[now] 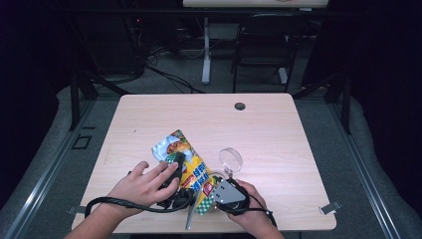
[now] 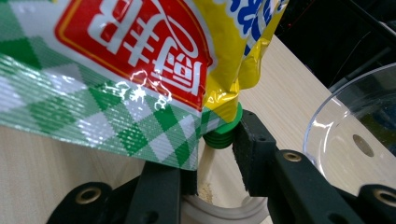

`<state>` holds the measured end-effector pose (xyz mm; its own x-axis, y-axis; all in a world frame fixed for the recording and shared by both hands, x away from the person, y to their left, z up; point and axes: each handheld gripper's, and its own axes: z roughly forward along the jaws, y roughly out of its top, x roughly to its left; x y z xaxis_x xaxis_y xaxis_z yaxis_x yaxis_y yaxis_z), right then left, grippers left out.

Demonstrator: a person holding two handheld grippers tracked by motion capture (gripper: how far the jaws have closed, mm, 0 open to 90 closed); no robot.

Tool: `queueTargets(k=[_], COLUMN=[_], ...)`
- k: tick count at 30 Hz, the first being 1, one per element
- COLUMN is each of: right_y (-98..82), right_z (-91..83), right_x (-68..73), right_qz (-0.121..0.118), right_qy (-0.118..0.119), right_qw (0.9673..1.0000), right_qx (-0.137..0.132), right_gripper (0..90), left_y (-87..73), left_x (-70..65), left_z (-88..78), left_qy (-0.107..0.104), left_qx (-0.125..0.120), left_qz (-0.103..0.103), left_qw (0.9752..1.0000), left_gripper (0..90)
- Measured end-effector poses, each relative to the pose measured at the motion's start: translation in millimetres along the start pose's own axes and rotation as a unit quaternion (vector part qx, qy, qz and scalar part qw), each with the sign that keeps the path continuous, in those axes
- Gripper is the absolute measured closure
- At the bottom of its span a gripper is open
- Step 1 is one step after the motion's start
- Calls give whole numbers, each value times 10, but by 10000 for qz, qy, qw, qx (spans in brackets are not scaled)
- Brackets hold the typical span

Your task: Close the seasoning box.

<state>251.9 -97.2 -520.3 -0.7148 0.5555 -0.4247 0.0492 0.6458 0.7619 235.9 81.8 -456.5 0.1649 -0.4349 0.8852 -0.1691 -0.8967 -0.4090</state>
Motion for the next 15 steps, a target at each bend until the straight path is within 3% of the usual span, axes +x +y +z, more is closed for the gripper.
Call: queueTargets(k=[15], right_y=[0], right_z=[0], right_x=[2], right_qz=[2], right_qy=[-13], right_qw=[10000], right_qx=[-28], right_gripper=[718], left_y=[1], left_x=[1], left_z=[-3], left_qy=[-14], left_qx=[-12], left_qz=[-24], left_qw=[10000], left_gripper=[716])
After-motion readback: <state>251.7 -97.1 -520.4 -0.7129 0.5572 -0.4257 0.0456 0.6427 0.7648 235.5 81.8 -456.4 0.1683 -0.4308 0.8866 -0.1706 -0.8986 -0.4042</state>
